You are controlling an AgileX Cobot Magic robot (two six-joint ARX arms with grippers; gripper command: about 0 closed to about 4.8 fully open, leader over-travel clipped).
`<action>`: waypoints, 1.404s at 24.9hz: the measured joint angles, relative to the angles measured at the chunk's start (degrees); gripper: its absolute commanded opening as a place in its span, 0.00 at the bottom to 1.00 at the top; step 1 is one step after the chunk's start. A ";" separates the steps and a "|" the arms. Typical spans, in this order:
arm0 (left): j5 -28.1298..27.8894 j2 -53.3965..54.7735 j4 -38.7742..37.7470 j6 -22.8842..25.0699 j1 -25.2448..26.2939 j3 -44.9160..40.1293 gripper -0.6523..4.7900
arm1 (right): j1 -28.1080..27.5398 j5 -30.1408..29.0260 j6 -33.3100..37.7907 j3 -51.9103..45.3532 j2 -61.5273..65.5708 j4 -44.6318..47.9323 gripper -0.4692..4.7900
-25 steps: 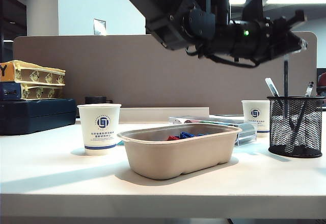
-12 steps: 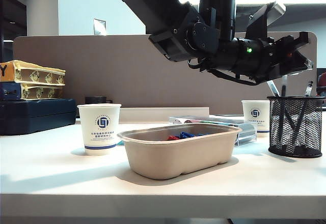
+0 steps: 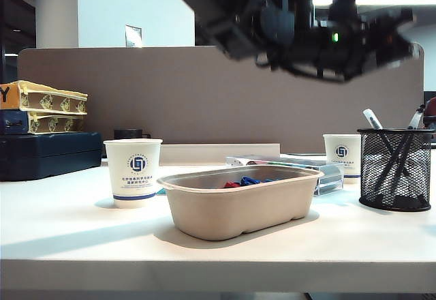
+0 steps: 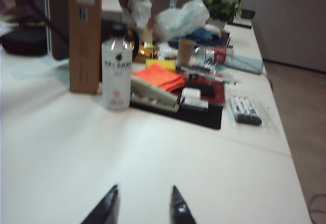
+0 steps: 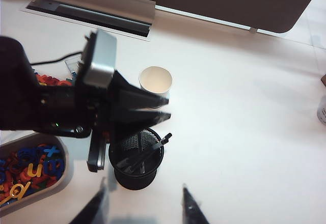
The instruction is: Pick up one pen and put it in the pen container.
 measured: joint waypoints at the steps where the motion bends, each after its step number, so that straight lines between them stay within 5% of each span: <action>1: -0.04 -0.57 0.02 0.00 0.00 0.24 0.34 | 0.02 0.00 0.00 0.00 0.00 0.00 0.43; 5: -0.02 -4.48 -1.99 0.22 0.35 0.68 0.34 | 0.04 -0.02 0.00 0.00 0.15 0.22 0.43; 8: 0.04 -7.48 -10.05 2.56 1.95 0.68 0.34 | 0.07 -0.22 0.00 0.00 0.20 2.51 0.43; 12: -0.02 -15.69 -30.84 14.45 5.92 0.66 0.34 | 0.04 -0.35 0.00 0.00 0.31 4.20 0.43; 21: -0.15 -26.84 -48.98 20.98 8.98 0.66 0.26 | 0.04 -0.33 0.00 -0.02 1.09 4.17 0.43; 32: -1.97 -46.73 -52.87 24.90 15.39 -20.44 0.26 | 0.04 -0.33 -1.27 0.00 -2.58 5.86 0.40; 35: -3.19 -52.33 -52.52 24.90 16.68 -26.16 0.21 | 0.04 -0.35 -1.60 0.00 -3.02 6.91 0.28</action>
